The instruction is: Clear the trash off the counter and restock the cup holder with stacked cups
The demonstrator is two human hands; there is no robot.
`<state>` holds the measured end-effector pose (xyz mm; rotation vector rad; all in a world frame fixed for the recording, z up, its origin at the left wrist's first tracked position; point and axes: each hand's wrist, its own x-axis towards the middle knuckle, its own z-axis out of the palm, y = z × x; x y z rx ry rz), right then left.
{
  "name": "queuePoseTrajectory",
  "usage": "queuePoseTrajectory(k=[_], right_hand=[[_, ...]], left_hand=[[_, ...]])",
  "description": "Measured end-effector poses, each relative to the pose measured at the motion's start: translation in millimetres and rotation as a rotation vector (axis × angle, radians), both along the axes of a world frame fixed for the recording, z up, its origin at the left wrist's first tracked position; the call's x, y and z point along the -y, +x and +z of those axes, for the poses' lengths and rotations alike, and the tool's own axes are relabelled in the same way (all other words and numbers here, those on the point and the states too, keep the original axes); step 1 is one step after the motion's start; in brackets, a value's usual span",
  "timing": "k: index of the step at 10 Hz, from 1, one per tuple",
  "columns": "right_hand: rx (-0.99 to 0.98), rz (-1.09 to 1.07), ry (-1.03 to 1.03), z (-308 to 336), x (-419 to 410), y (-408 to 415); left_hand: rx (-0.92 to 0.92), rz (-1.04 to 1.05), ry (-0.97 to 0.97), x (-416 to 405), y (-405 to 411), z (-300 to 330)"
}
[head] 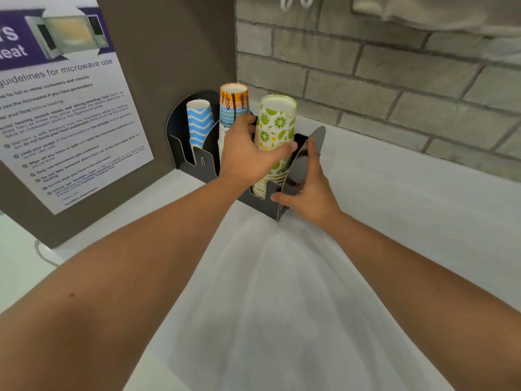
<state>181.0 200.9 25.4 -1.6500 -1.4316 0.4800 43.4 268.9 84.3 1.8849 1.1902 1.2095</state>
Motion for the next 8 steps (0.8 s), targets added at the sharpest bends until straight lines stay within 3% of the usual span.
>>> queuePoseTrajectory(k=[5, 8], right_hand=[[-0.03, -0.004, -0.045, 3, 0, 0], [0.047, -0.065, -0.137, 28, 30, -17]], left_hand=[[-0.227, -0.038, -0.004, -1, -14, 1], [-0.387, -0.116, 0.005, 24, -66, 11]])
